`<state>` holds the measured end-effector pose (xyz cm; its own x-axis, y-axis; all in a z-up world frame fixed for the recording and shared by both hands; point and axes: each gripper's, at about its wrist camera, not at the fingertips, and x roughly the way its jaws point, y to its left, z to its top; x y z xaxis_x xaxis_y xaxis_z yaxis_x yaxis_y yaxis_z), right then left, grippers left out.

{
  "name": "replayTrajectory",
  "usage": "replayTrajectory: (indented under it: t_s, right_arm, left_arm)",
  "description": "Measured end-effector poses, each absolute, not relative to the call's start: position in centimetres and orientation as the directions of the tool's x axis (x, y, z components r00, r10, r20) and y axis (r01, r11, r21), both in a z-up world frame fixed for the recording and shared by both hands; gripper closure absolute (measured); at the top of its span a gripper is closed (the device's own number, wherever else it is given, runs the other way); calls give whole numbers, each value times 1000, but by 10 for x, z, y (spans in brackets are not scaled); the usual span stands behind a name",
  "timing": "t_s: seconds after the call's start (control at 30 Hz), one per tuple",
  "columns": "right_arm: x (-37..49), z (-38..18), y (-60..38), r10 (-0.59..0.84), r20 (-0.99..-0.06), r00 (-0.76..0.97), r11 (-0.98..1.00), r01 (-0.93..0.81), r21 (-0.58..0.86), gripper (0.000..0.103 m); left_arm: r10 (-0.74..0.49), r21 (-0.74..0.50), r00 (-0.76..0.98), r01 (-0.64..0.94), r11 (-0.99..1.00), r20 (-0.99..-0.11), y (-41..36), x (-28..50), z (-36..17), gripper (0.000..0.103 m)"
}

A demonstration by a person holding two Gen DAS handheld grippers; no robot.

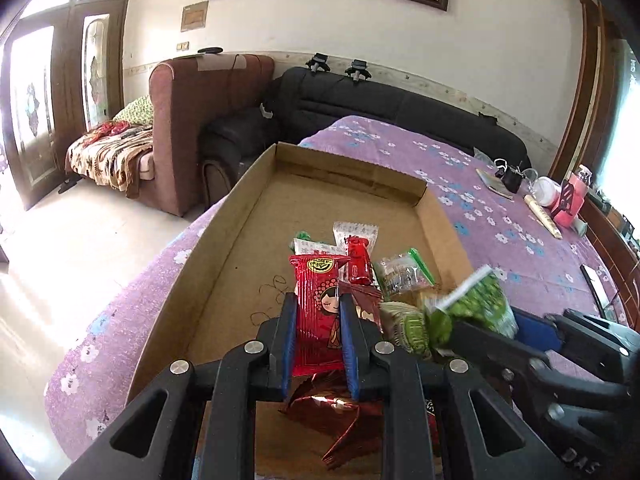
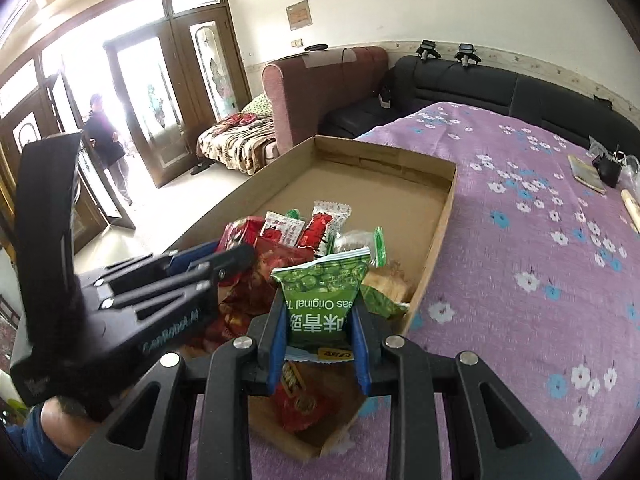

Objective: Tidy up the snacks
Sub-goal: 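Lower both snacks into the box and open both tools to release them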

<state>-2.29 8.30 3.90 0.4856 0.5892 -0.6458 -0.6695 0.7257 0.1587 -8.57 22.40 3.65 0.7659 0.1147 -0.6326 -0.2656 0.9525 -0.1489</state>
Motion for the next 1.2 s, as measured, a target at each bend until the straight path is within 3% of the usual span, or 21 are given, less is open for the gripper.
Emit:
replayTrajectory:
  t_s: [0.23,1.0,1.2]
  right_arm:
    - [3,15,89,579,-680,450,742,-637,210,75]
    - [-3,15,84,605,-656,451,724,-654,218,75]
    - [-1,13,80,605,-656,451,730,-644,231,71]
  left_arm:
    - [142,-104,757,-266,958,-638,217,-81,36,81]
    - [175,-67,751,-280,958,-637,213,-77,35,80]
    - [185,-67,745,-294,953,-640,215,-77,34,67]
